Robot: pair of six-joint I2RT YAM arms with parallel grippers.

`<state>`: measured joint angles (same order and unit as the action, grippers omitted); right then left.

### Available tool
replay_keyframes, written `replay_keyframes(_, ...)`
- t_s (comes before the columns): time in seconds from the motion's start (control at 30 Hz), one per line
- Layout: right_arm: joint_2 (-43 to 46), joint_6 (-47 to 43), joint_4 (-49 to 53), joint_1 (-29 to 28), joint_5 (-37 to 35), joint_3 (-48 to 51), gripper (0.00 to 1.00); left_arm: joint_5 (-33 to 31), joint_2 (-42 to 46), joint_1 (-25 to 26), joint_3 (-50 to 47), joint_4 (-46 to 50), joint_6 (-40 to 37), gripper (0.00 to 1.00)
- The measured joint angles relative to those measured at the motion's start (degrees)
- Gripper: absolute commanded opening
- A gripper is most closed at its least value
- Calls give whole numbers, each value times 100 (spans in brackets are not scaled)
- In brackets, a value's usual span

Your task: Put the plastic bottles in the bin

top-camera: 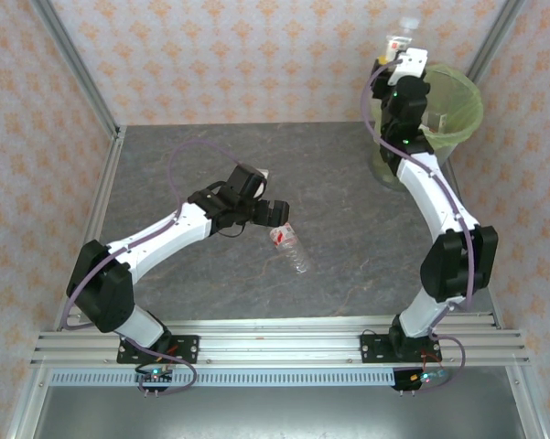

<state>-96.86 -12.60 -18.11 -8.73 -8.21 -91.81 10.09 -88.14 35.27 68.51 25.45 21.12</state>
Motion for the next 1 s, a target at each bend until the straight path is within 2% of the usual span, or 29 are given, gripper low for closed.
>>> replay_keyframes(0.27, -1016, -361, -35, 824, -450, -1139, 58, -7, -28, 0, 0, 2, -24, 100)
replay_keyframes(0.37, -1274, -581, -31, 1003, -525, -1255, 58, -7, -55, 0, -2, 2, -24, 100)
replay_keyframes(1.0, -1600, -2575, -219, 846, -234, -789, 61, -24, -201, 0, 0, 4, -24, 100)
